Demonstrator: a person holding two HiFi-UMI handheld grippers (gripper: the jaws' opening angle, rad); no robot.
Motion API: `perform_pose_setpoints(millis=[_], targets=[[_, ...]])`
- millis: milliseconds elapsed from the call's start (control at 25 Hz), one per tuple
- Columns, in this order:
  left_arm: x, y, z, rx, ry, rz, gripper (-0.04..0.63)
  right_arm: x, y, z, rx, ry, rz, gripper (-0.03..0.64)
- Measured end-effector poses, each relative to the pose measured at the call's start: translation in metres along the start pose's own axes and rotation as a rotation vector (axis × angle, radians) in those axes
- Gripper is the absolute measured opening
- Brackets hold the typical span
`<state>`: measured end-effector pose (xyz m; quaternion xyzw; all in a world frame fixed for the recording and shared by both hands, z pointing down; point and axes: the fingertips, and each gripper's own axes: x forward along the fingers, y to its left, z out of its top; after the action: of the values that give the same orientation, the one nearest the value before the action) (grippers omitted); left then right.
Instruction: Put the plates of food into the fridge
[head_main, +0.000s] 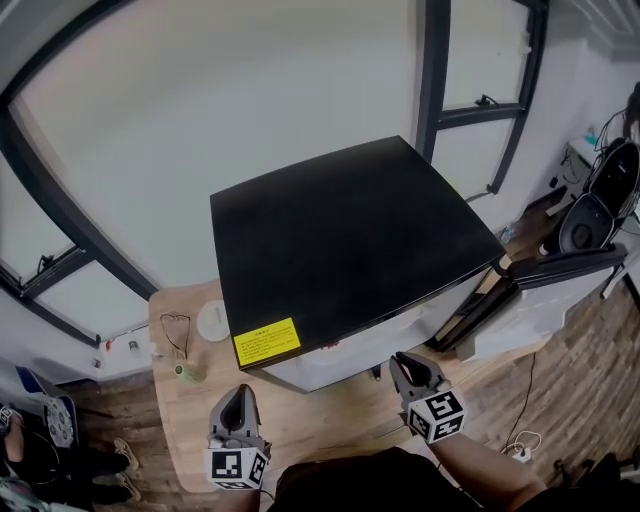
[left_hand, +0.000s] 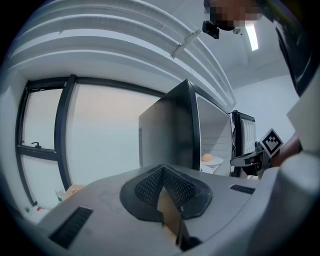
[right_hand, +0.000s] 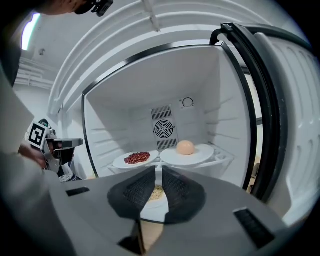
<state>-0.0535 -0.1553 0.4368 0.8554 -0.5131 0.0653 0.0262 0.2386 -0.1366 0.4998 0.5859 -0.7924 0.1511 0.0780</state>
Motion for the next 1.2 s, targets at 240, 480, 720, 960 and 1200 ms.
perform_pose_setpoints(millis=[240, 480, 720, 960, 1200], targets=[[0.0, -0.001, -0.005, -0.006, 0.014, 0.0, 0.005, 0.004, 0.001, 0.0, -0.006, 0.017, 0.033, 0.02], [-0.001, -0.004, -0.003, -0.007, 0.004, 0.004, 0.005, 0.004, -0.004, -0.003, -0.012, 0.027, 0.022, 0.02], [-0.007, -0.007, -0.003, -0.005, 0.01, 0.017, 0.005, 0.002, -0.007, -0.002, -0.023, 0.026, 0.025, 0.02], [-0.01, -0.011, -0.006, -0.009, 0.012, 0.031, 0.005, 0.001, -0.009, -0.005, -0.029, 0.031, 0.034, 0.02], [-0.013, -0.019, -0.008, -0.013, 0.005, 0.021, 0.005, -0.001, -0.014, -0.007, -0.045, 0.033, 0.024, 0.02]])
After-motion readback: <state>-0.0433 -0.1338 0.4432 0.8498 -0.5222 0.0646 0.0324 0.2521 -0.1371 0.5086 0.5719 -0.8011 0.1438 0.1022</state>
